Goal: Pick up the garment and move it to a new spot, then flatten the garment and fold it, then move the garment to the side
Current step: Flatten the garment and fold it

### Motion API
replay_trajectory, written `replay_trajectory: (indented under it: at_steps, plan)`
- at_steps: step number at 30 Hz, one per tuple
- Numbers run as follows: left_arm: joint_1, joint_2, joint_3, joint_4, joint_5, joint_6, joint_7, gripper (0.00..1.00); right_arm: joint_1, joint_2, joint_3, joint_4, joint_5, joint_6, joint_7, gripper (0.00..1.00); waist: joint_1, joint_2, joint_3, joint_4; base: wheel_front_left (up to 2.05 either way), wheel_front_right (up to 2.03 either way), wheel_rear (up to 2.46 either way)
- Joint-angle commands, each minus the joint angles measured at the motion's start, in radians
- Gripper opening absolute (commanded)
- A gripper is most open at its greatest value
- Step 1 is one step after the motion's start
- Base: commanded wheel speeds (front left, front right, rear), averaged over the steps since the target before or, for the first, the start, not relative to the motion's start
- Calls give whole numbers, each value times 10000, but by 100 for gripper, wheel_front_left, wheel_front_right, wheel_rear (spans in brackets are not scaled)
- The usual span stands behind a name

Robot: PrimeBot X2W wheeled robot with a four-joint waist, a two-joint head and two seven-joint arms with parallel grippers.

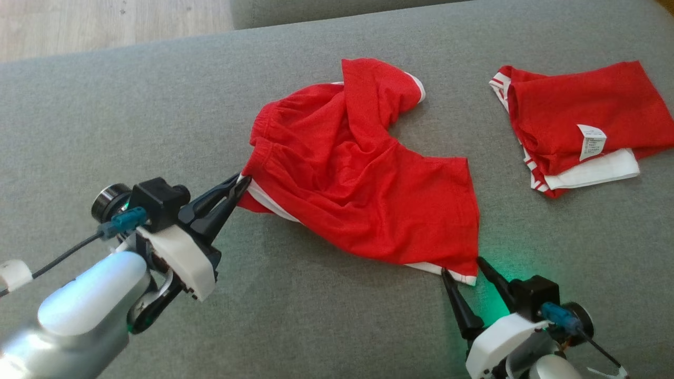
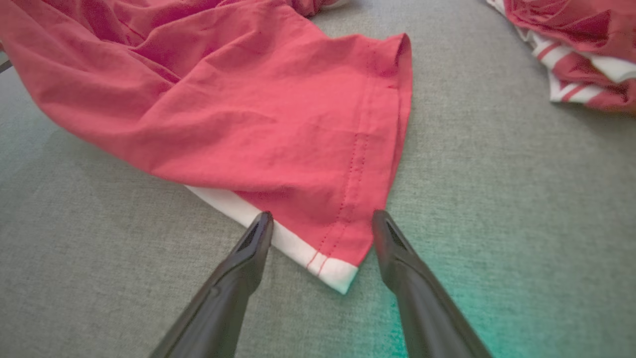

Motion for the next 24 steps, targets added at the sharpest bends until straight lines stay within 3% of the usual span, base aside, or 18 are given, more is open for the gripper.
replay_trajectory:
  at_steps: [1, 24]
  plan:
    - [-335, 415, 470, -142, -27, 49, -153, 0, -4, -70, 278, -323, 66, 67, 31, 100, 0, 0, -24, -11, 0, 0, 0]
    - [-257, 331, 217, 45, -50, 6, -179, 0, 377, 80, 260, -238, 257, 67, 738, 100, 0, 0, -436, -70, 0, 0, 0]
